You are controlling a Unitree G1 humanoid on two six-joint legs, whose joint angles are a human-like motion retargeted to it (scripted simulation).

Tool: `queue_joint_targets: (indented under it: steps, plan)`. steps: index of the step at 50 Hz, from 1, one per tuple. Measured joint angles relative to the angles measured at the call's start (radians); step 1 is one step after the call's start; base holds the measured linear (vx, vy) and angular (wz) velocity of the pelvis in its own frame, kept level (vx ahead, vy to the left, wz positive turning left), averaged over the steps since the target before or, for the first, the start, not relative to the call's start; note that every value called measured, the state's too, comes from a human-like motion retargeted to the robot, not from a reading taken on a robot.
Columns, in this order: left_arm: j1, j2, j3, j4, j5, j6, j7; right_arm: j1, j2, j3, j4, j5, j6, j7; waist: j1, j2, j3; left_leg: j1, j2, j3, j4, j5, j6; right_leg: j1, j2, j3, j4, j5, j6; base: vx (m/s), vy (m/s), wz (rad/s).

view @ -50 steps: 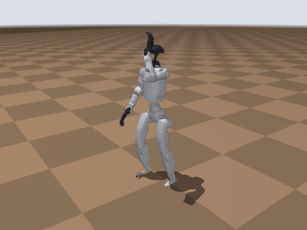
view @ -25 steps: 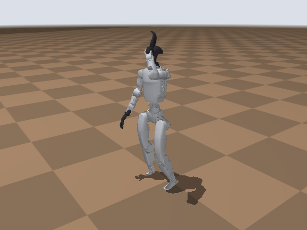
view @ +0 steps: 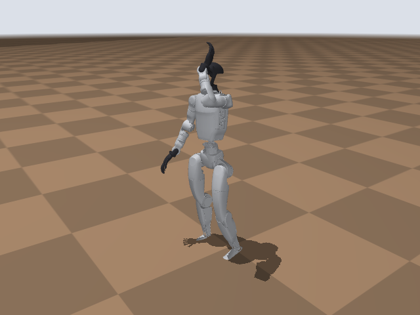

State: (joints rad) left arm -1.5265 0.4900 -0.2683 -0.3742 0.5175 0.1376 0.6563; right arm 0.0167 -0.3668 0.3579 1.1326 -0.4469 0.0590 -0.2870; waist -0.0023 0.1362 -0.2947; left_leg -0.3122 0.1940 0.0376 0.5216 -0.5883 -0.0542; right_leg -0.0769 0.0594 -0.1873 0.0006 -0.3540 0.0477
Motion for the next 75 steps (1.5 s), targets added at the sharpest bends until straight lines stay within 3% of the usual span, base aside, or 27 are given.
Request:
queue_joint_targets:
  steps: [35, 75]
  plan:
    - [-0.043, -0.038, -0.06, 0.046, 0.087, 0.002, 0.079, 0.019, 0.001, 0.019, -0.001, -0.046, -0.007, -0.142, -0.039, -0.066, -0.008, 0.054, -0.065, -0.011, -0.19, 0.085, 0.004, -0.002, -0.053, -0.026, -0.016, 0.013, 0.014, 0.0, 0.0, 0.0]
    - [-0.011, -0.074, 0.006, 0.052, 0.088, -0.001, 0.152, 0.063, 0.018, 0.052, 0.019, -0.077, 0.003, -0.213, -0.029, -0.062, -0.002, 0.055, -0.074, -0.082, -0.301, 0.157, -0.012, -0.009, -0.046, -0.081, 0.012, -0.006, -0.021, 0.0, -0.01, 0.08]
